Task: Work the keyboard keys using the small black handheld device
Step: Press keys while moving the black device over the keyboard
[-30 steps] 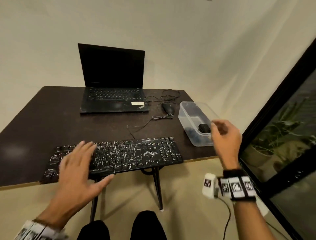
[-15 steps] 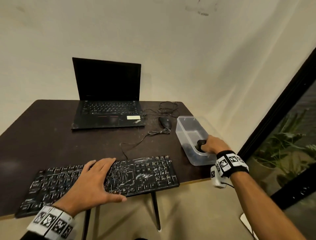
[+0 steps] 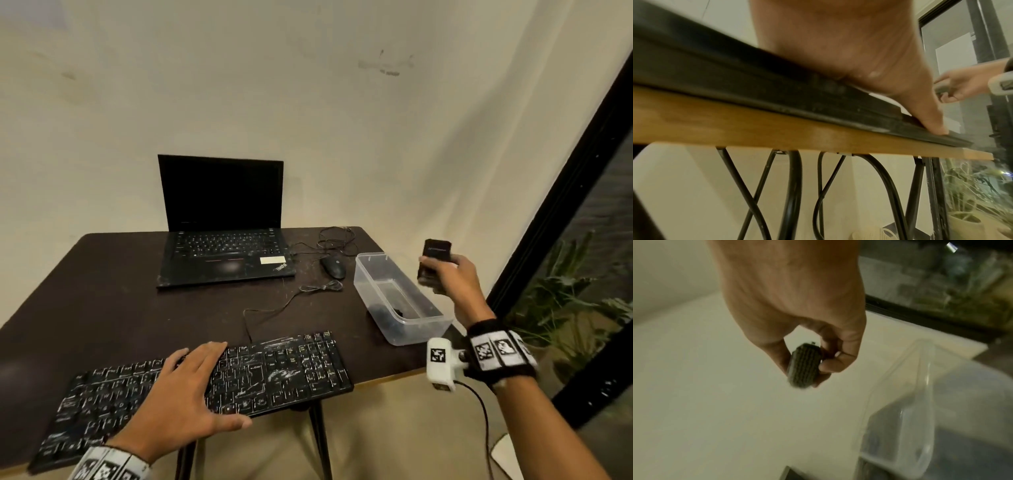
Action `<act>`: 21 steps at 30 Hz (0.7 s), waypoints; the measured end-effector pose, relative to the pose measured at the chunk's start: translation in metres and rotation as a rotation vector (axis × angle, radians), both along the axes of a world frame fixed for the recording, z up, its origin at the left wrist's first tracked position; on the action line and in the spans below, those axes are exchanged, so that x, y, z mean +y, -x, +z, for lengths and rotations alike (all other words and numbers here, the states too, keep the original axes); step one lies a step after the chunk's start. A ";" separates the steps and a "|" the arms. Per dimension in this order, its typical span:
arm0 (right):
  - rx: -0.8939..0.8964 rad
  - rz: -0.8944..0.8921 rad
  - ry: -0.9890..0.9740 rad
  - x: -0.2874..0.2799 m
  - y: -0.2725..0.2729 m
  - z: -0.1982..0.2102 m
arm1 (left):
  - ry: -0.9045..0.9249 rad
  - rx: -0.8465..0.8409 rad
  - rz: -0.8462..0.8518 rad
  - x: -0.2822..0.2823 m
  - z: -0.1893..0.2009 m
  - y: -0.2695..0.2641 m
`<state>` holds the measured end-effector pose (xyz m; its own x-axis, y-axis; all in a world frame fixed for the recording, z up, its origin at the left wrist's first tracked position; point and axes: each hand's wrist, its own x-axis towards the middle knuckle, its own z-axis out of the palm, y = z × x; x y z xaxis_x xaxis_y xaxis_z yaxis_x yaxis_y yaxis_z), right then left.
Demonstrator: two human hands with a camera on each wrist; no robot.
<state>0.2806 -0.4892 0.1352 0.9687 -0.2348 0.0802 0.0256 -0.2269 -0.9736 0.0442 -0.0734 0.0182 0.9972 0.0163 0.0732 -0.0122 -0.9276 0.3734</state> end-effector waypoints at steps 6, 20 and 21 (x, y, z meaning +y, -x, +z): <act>0.160 0.229 -0.749 0.029 0.074 0.014 | -0.016 -0.078 -0.025 0.002 -0.007 0.000; 0.092 0.238 -0.738 0.100 0.102 -0.034 | -0.061 -0.032 -0.037 0.005 -0.008 0.002; 0.085 0.246 -0.728 0.100 0.104 -0.036 | -0.067 -0.033 -0.029 0.003 -0.010 0.002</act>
